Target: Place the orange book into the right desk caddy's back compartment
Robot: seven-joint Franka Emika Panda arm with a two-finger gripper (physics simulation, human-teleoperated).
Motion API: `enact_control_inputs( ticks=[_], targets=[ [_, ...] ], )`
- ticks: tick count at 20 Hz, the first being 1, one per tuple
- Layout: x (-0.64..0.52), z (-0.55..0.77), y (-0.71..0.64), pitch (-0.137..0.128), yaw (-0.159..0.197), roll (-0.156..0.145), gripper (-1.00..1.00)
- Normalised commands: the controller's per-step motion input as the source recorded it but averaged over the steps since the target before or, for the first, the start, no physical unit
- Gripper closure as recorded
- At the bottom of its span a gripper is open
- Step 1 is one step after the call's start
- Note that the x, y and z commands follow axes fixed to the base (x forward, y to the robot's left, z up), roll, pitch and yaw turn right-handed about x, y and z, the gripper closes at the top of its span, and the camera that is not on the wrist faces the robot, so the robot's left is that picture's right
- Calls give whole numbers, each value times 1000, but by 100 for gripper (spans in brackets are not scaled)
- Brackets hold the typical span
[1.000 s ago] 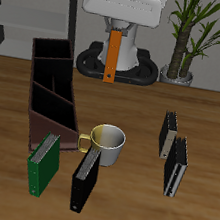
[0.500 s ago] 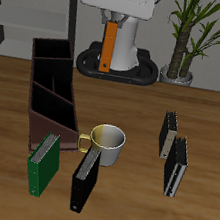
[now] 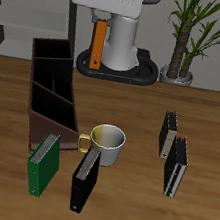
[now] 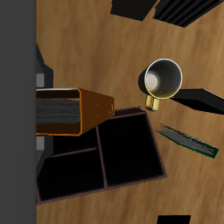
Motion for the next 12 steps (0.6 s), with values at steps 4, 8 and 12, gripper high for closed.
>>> enact_control_inputs(
  ticks=[4,8,12],
  targets=[
    [-175,-83,-238,2,11,-15,100],
    [-171,-75,-228,-9,9,-31,100],
    [-166,-105,-294,32,8,-56,100]
  ],
)
